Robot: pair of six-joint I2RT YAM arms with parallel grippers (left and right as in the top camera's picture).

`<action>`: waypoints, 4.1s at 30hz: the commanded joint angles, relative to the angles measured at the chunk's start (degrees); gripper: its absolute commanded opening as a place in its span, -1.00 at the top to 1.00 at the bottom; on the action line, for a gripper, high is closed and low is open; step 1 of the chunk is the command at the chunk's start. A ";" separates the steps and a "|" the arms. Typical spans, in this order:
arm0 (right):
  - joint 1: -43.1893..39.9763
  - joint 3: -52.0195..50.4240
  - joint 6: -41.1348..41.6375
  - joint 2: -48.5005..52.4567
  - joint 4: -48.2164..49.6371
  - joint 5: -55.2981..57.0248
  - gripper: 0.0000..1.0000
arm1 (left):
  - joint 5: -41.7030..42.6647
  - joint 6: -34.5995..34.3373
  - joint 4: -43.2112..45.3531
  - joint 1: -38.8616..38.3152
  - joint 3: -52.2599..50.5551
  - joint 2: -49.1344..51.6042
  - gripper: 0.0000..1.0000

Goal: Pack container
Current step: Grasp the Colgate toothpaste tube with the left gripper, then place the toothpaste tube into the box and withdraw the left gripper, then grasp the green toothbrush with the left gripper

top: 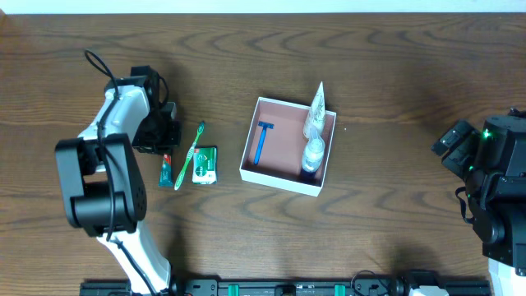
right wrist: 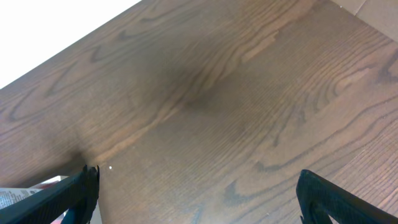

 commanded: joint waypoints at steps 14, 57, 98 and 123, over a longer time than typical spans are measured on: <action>-0.37 0.15 0.90 -0.09 -0.02 0.59 -0.98 | 5.75 -7.17 3.89 -30.73 2.12 -25.64 0.88; -0.37 0.15 0.87 -0.09 -0.02 0.59 -0.99 | -14.69 -13.11 4.46 -35.54 5.97 -20.74 0.45; -0.37 0.15 0.87 -0.09 -0.02 0.59 -0.99 | -6.36 -15.65 -1.75 -29.40 -1.14 -12.96 0.45; -0.37 0.15 0.87 -0.09 -0.04 0.61 -0.99 | -3.17 7.72 2.29 -5.46 -2.43 -6.08 -0.20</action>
